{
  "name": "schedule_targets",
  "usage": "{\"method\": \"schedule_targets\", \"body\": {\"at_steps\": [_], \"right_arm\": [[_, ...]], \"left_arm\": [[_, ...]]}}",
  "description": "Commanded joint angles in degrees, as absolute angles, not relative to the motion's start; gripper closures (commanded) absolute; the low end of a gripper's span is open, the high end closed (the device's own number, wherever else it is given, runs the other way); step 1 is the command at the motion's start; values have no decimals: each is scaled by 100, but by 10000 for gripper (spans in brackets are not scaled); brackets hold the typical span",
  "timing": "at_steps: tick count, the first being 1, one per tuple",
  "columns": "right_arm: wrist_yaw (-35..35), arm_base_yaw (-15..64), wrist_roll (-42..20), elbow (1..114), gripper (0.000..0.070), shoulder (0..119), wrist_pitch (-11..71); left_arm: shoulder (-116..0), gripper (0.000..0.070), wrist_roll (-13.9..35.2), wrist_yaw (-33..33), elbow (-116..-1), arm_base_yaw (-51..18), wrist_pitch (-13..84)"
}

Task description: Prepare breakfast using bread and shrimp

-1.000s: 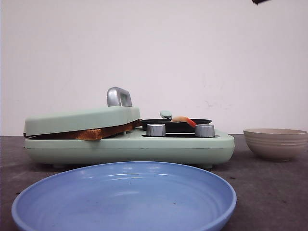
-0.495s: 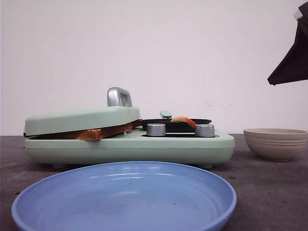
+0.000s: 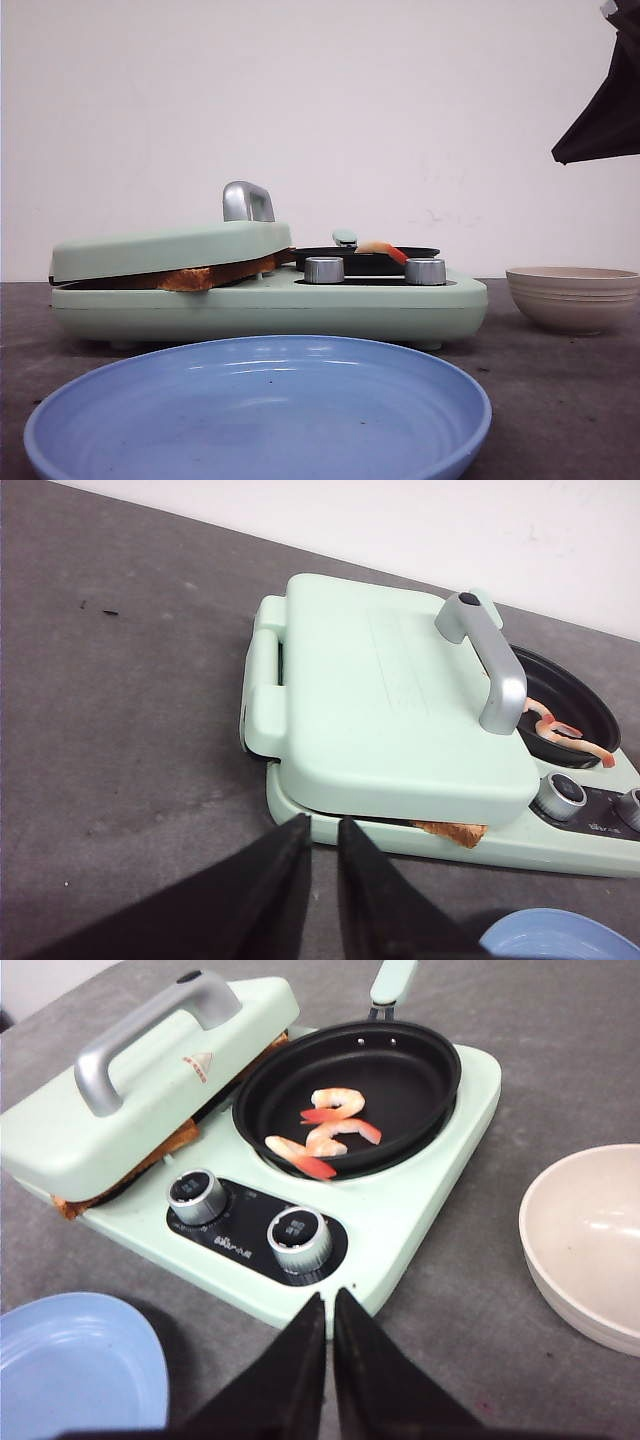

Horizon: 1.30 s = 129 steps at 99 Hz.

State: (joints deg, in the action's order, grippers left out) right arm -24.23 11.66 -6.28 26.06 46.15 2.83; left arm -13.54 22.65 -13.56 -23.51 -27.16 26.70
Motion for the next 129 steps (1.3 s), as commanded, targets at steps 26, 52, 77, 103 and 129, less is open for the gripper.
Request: {"method": "schedule_targets", "body": {"at_steps": [26, 52, 77, 103, 129], "right_arm": [[-2416, 1197, -685, 2646, 694, 4630, 215], [-2416, 1199, -685, 2646, 694, 4630, 213], [-2414, 1197, -685, 2646, 694, 4630, 215], [-2414, 1199, -685, 2648, 694, 4626, 191], [-2397, 1197, -685, 2648, 694, 4630, 161]], "left_arm": [[-1358, 700, 2300, -1374, -2379, -2740, 2576], [-1299, 700, 2300, -1404, -2379, -2731, 2770], [-464, 700, 530, -1728, -1780, -2088, 2187], [-16, 700, 21, -152, -760, -832, 1026], [-14, 700, -89, 917, -75, 21, 692]]}}
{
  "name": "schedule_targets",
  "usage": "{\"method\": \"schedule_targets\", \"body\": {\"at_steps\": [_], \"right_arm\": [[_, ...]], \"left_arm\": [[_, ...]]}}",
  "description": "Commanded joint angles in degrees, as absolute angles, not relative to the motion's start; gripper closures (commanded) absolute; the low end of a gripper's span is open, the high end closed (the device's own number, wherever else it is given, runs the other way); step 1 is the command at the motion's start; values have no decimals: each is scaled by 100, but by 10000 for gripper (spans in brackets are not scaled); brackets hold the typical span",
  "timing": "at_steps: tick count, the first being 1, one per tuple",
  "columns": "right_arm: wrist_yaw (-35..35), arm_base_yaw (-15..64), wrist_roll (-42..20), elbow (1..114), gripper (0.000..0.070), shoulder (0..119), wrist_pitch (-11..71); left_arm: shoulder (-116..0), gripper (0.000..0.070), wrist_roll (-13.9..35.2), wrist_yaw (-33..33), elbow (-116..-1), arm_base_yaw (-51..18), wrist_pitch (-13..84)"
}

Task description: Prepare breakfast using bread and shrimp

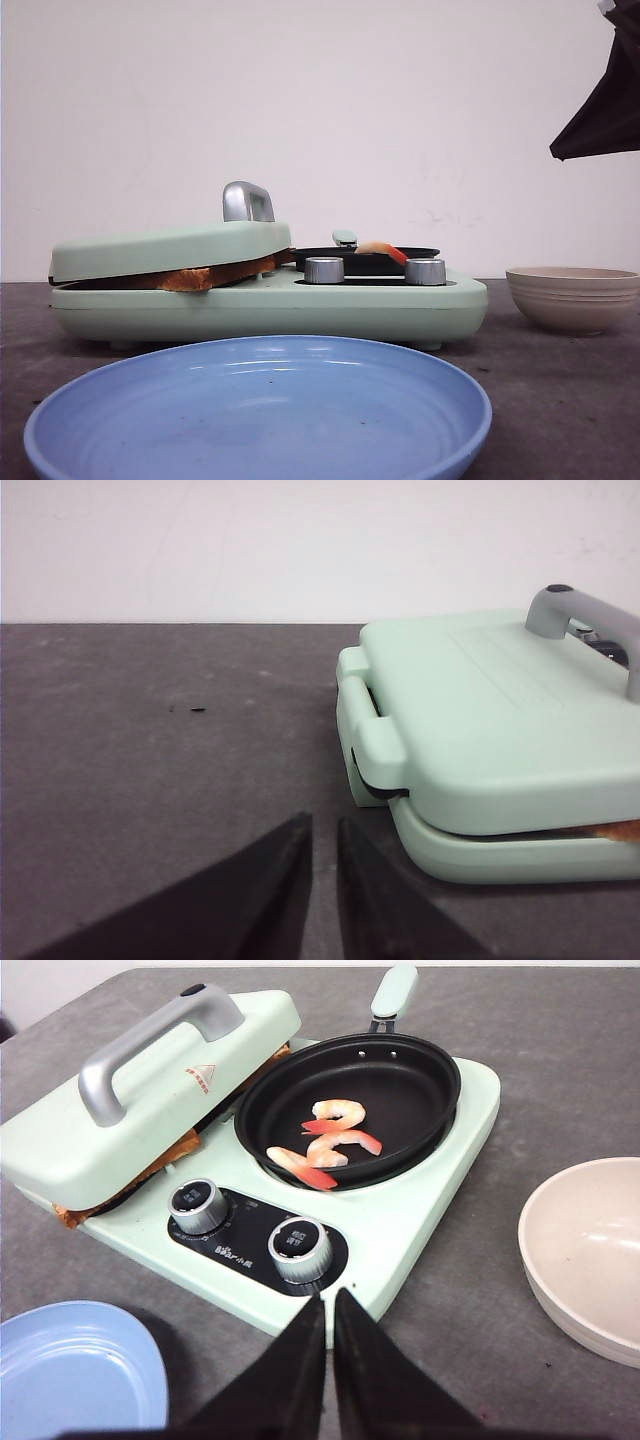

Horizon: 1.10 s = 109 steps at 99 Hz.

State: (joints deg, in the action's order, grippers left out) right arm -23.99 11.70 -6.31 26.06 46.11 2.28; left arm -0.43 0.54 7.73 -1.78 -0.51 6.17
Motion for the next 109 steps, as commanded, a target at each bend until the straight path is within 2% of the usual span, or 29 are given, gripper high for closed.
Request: {"method": "schedule_targets", "body": {"at_steps": [1, 8, 109], "right_arm": [[-2397, 1197, -685, 2648, 694, 4630, 156], [-2397, 1197, -685, 2648, 694, 4630, 148], [-2397, 1214, -687, 2648, 694, 4501, 191]], "left_arm": [[-14, 700, -86, 923, -75, 32, 729], [-14, 700, -84, 923, -75, 80, 1046], [-19, 700, -84, 840, -80, 84, 1028]]}}
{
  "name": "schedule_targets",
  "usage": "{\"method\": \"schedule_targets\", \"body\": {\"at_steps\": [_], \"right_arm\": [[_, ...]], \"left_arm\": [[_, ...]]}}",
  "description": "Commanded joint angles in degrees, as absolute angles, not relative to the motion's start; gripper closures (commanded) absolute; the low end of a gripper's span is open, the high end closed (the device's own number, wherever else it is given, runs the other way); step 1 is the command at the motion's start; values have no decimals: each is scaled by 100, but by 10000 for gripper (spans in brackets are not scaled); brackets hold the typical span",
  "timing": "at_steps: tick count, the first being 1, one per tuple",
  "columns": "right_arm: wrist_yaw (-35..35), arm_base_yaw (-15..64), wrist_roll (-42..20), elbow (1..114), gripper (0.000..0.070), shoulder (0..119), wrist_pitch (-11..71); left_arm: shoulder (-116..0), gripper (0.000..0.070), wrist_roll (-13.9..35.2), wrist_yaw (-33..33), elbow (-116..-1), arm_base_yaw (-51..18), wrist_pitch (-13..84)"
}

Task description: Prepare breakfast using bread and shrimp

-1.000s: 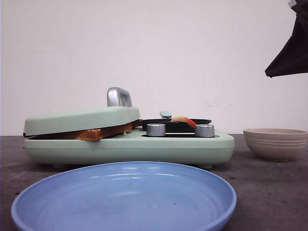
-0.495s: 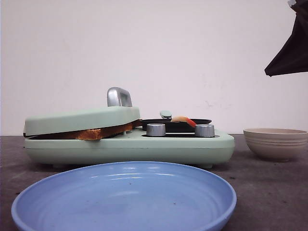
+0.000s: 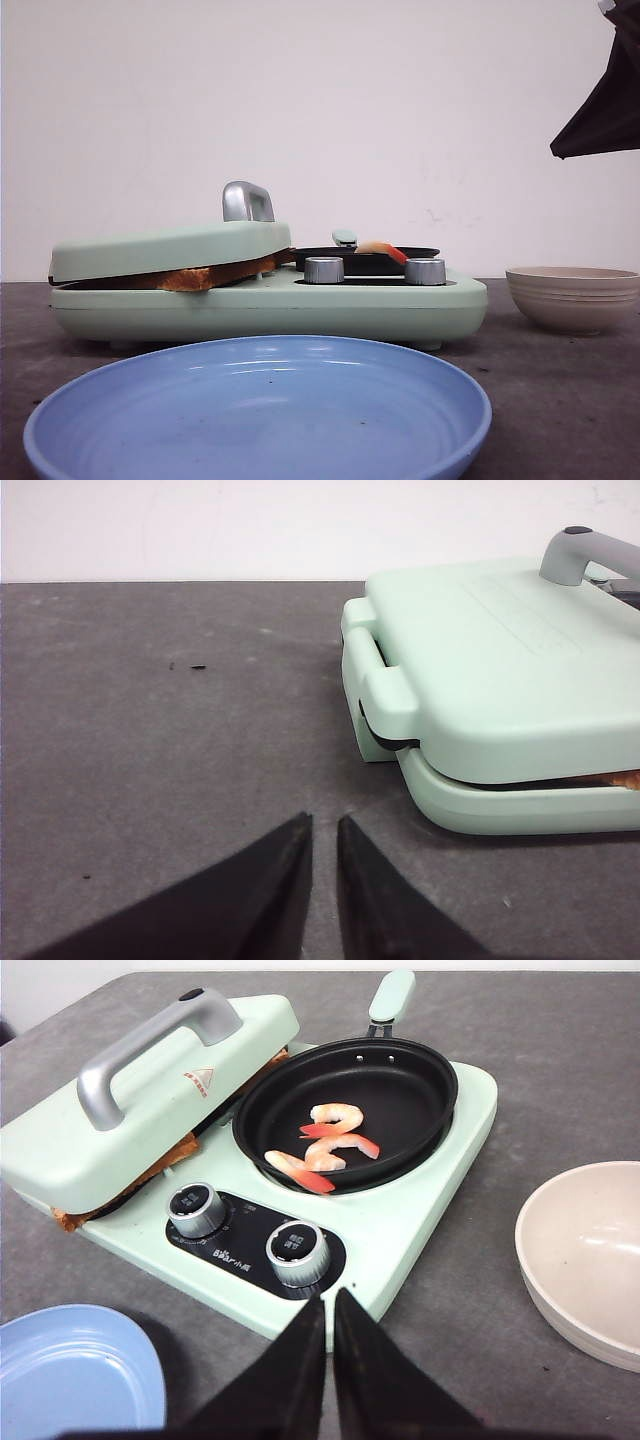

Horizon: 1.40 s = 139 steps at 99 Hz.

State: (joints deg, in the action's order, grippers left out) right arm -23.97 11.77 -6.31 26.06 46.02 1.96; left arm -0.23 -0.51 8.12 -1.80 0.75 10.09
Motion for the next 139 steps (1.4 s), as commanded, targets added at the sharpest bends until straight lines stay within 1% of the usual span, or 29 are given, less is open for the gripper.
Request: {"method": "schedule_targets", "body": {"at_steps": [1, 7, 23, 28, 34, 42, 51, 52, 58, 69, 76, 90, 114, 139], "right_arm": [[-2394, 1214, -685, 2648, 694, 4464, 211], [-2196, 1216, -674, 2646, 694, 4239, 464], [-1194, 1258, -360, 2606, 694, 3262, 1555], [-1033, 1249, -200, 2567, 694, 2842, 1846], [-869, 1199, -38, 2434, 694, 2316, 2012], [-587, 1066, 139, 2049, 694, 1603, 1806], [-480, 847, 211, 1448, 694, 930, 1306], [-486, 602, 217, 808, 694, 421, 838], [-489, 462, 215, 493, 694, 204, 694], [-491, 261, 213, 97, 694, 23, 613], [-506, 224, 185, 69, 694, 21, 1096], [-141, 235, 191, 69, 694, 21, 1074], [-185, 244, 191, 71, 694, 21, 838], [-183, 244, 191, 71, 694, 21, 834]], "left_arm": [[-19, 700, -84, 840, -80, 84, 1028], [-19, 700, -84, 840, -80, 84, 1028], [-19, 700, -82, 840, -80, 84, 1031], [-19, 700, -82, 840, -80, 84, 1031], [-19, 700, -84, 840, -80, 84, 1031], [-19, 700, -84, 840, -80, 84, 1028], [-19, 700, -84, 840, -80, 84, 1031], [-19, 700, -84, 840, -80, 84, 1031], [-19, 700, -84, 840, -80, 84, 1031], [-19, 700, -84, 840, -80, 84, 1028], [-19, 700, -84, 840, -80, 84, 1028], [-19, 700, -84, 840, -80, 84, 1033], [-19, 700, -84, 840, -80, 84, 1031], [-19, 700, -84, 840, -80, 84, 1033]]}}
